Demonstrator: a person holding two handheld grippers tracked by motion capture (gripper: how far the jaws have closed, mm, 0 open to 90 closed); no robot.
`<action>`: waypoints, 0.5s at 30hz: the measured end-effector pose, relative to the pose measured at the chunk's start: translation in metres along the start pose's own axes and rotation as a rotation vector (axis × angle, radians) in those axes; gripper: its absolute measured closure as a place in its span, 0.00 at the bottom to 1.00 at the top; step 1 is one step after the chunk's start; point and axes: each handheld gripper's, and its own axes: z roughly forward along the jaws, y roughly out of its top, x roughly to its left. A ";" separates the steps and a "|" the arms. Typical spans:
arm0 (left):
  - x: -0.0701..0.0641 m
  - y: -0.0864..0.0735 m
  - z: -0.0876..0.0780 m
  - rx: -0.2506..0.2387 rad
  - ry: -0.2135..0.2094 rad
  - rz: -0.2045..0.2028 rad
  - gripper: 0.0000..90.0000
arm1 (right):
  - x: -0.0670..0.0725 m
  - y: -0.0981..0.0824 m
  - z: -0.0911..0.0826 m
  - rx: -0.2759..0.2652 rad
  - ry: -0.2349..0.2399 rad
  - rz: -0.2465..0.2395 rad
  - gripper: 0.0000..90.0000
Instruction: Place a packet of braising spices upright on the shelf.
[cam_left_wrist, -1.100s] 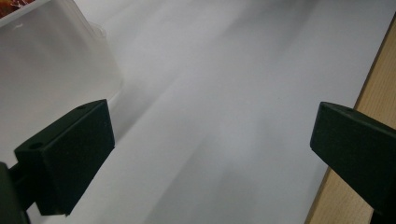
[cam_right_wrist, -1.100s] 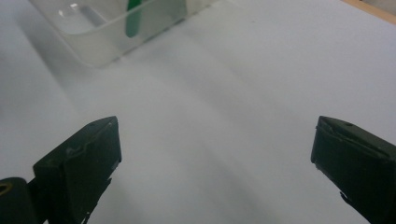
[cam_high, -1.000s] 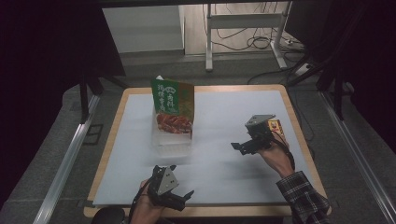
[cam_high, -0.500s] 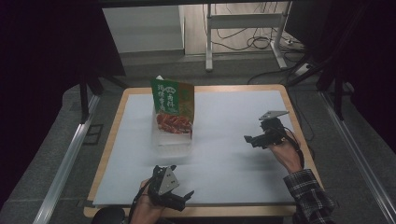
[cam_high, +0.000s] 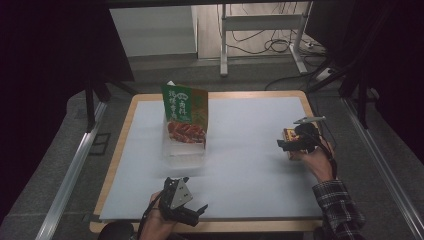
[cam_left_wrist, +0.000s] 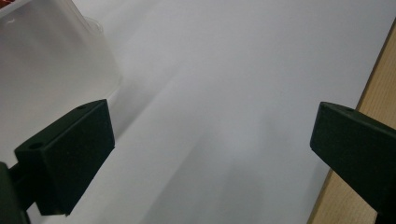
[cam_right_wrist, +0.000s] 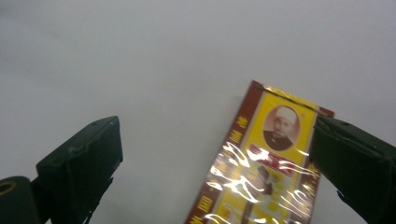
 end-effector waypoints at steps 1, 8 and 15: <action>0.000 0.000 0.000 0.001 -0.001 0.000 0.00 | -0.002 -0.002 0.001 0.006 -0.011 0.008 0.03; 0.000 0.000 0.000 0.002 -0.001 0.002 0.00 | -0.010 -0.010 0.011 0.033 -0.070 0.040 0.04; -0.001 0.000 0.001 0.004 0.000 0.005 0.00 | -0.012 -0.016 0.021 0.074 -0.109 0.046 0.09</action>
